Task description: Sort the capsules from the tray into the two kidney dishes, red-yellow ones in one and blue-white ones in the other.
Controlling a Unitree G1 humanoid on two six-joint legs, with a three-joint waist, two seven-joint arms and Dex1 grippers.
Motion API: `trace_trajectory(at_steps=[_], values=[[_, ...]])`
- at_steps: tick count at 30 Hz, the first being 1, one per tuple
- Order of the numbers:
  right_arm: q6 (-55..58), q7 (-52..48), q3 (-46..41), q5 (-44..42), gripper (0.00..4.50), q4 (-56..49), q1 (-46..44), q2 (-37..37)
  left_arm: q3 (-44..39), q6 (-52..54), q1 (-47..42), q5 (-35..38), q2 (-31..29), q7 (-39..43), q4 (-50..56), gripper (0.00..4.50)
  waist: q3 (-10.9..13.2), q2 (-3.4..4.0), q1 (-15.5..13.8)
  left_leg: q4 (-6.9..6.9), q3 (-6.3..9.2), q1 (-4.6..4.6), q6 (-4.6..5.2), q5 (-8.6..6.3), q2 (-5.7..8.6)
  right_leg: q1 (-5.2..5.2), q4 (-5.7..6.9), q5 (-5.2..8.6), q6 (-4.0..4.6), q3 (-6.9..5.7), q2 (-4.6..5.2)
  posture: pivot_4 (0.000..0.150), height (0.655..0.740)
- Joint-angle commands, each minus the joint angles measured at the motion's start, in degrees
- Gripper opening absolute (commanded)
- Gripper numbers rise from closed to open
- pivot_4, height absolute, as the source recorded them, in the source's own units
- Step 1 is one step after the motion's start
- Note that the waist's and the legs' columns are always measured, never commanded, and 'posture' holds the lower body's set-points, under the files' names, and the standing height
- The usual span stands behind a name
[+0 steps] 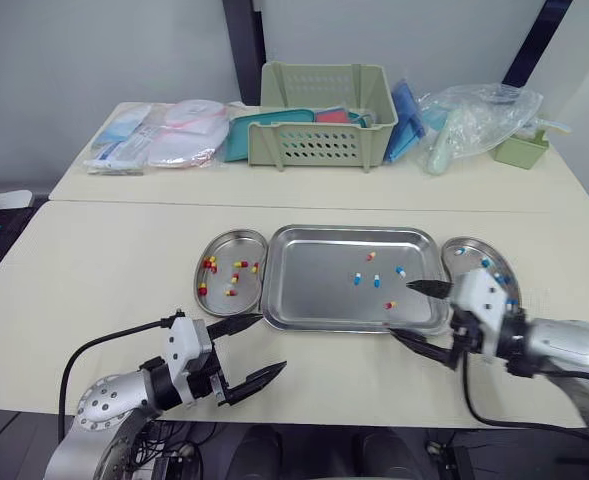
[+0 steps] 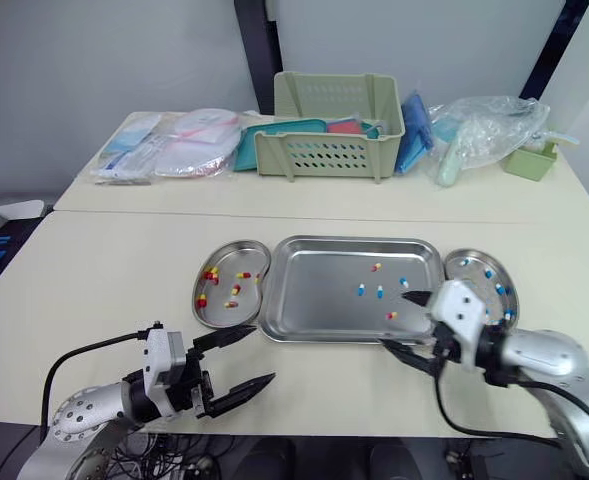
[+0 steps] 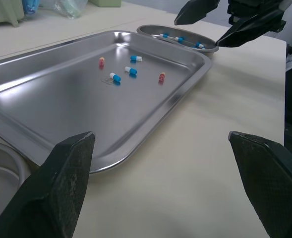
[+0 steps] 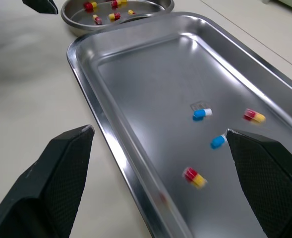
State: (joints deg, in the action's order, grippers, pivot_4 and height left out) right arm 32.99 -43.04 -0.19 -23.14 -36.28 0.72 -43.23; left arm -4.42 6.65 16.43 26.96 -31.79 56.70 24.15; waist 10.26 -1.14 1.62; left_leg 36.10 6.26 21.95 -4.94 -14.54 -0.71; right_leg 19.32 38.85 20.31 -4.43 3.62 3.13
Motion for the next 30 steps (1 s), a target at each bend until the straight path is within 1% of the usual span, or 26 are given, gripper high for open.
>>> trace_trajectory(at_steps=[1, 3, 8, 14, 17, 21, 30], values=[[0.3, 3.8, 5.0, 4.1, 3.91, 1.3, -3.7, 2.8, 0.5, -1.7, 0.3, -0.1, 0.5, -0.4, 0.7, 4.50, 0.0, -0.01, 0.0, 0.01, 0.00, 0.00, 0.00, 0.00, 0.00, 0.00, 0.01, 0.00, 0.00, 0.00, 0.00, 0.150, 0.7400], [0.9, 5.6, 8.0, 6.6, 3.26, 3.3, -6.9, 4.4, 0.5, -2.0, 0.4, -0.1, 0.6, -0.4, 0.5, 4.50, 0.0, 0.00, 0.1, 0.00, 0.00, -0.03, 0.00, 0.00, -0.01, 0.00, 0.04, 0.00, 0.00, 0.00, -0.01, 0.150, 0.7400], [6.1, 10.4, 13.2, 11.4, 3.26, 7.2, -14.0, 8.6, 1.0, -2.3, 0.7, -0.4, 0.7, -0.7, 0.6, 4.50, 0.0, 0.01, 0.3, -0.01, 0.02, -0.05, 0.00, 0.00, -0.03, 0.04, 0.08, 0.00, 0.01, 0.00, -0.03, 0.150, 0.7400], [17.2, 18.6, 14.9, 13.5, 3.26, 8.6, -18.9, 17.6, 2.1, -1.6, 0.2, -0.6, 0.8, -2.0, 1.5, 4.50, 0.0, 0.02, 0.3, -0.01, 0.03, -0.02, 0.00, 0.00, -0.02, 0.08, 0.09, 0.00, 0.01, 0.00, -0.02, 0.150, 0.7400], [21.7, 22.2, 14.9, 14.2, 3.26, 8.4, -19.5, 21.4, 2.5, -1.3, 0.0, -0.6, 0.7, -2.6, 1.9, 4.50, 0.0, 0.02, 0.3, -0.02, 0.04, 0.00, 0.00, 0.00, -0.02, 0.12, 0.10, 0.00, 0.01, 0.01, -0.02, 0.150, 0.7400], [24.5, 26.4, 16.0, 16.0, 3.26, 8.8, -19.5, 25.4, 2.9, -0.7, -0.2, -0.4, 0.6, -3.3, 2.4, 4.50, 0.0, 0.04, 0.3, -0.02, 0.02, 0.05, 0.00, 0.00, -0.02, 0.23, 0.13, 0.00, 0.01, 0.03, -0.02, 0.150, 0.7400], [25.5, 29.9, 16.7, 18.5, 3.26, 11.4, -20.2, 28.9, 3.2, 0.0, -0.6, -0.2, 0.2, -4.1, 2.9, 4.50, 0.0, 0.05, 0.4, -0.03, 0.01, 0.06, 0.00, 0.00, -0.02, 0.29, 0.15, 0.00, 0.01, 0.05, -0.03, 0.150, 0.7400]])
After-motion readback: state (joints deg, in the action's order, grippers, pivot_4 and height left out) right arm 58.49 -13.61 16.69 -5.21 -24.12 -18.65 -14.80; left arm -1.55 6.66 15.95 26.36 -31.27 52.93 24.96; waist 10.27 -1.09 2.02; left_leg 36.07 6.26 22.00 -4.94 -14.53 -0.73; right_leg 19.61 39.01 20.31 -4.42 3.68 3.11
